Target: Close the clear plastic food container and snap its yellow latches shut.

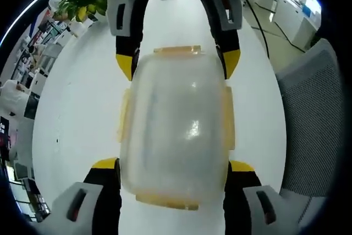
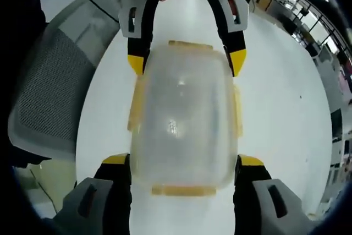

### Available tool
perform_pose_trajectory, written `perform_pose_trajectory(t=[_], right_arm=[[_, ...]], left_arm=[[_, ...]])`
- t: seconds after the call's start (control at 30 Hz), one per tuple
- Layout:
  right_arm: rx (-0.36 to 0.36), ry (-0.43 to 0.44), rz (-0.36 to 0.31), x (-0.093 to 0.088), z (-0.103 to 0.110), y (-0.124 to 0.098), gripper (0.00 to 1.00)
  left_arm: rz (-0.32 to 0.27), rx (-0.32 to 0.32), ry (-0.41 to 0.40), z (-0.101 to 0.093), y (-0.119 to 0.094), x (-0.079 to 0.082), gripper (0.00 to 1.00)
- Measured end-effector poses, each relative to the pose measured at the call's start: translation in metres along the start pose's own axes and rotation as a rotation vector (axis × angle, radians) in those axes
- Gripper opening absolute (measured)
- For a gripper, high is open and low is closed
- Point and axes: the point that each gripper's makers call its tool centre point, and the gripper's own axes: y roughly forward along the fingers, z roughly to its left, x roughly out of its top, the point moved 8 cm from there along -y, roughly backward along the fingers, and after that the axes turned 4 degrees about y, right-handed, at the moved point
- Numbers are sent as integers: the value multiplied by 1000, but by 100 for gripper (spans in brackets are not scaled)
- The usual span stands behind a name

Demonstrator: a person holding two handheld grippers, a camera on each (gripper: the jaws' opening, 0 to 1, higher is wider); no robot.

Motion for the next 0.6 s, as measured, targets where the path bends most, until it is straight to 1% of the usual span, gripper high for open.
perform_pose_trajectory(t=[0.1, 0.3, 0.43, 0.53, 0.6], right_arm=[[2, -5, -4, 3, 0, 1, 74], [8, -19, 14, 12, 0, 5, 74], [16, -26, -19, 18, -2, 8, 74], [22, -33, -26, 23, -4, 9, 74], [23, -39, -17, 27, -5, 11, 74]], left_arm=[[14, 1, -5, -1, -1, -1, 73], [31, 1, -10, -2, -4, -9, 73], [41, 0, -16, 0, -6, -17, 74], [38, 1, -27, 0, -8, -22, 74], [43, 2, -32, 0, -8, -25, 74]])
